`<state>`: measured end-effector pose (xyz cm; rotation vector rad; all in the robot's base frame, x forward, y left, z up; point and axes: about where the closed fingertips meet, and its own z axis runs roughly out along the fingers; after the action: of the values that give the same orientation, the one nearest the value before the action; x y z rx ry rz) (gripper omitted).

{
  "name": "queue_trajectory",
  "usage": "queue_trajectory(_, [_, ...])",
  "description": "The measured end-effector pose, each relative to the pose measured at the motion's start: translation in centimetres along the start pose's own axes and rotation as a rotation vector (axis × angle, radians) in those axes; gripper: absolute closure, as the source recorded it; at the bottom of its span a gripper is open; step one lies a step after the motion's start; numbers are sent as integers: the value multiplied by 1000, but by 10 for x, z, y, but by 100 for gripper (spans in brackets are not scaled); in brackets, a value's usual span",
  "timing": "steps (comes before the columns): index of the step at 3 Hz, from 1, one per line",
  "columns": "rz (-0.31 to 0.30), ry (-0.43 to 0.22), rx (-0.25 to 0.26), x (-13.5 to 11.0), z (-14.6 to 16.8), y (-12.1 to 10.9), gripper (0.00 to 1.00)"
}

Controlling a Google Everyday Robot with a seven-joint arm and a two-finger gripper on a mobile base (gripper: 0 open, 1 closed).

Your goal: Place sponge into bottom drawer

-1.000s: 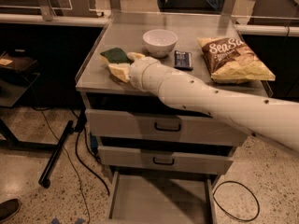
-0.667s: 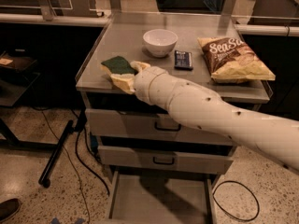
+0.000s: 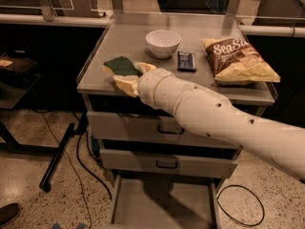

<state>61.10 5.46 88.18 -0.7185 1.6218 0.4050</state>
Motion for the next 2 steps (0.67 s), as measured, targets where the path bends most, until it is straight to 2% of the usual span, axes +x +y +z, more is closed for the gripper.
queue_trajectory(1, [25, 36, 2, 6, -30, 25, 100])
queue_trajectory(2, [53, 100, 38, 20, -79, 54, 100])
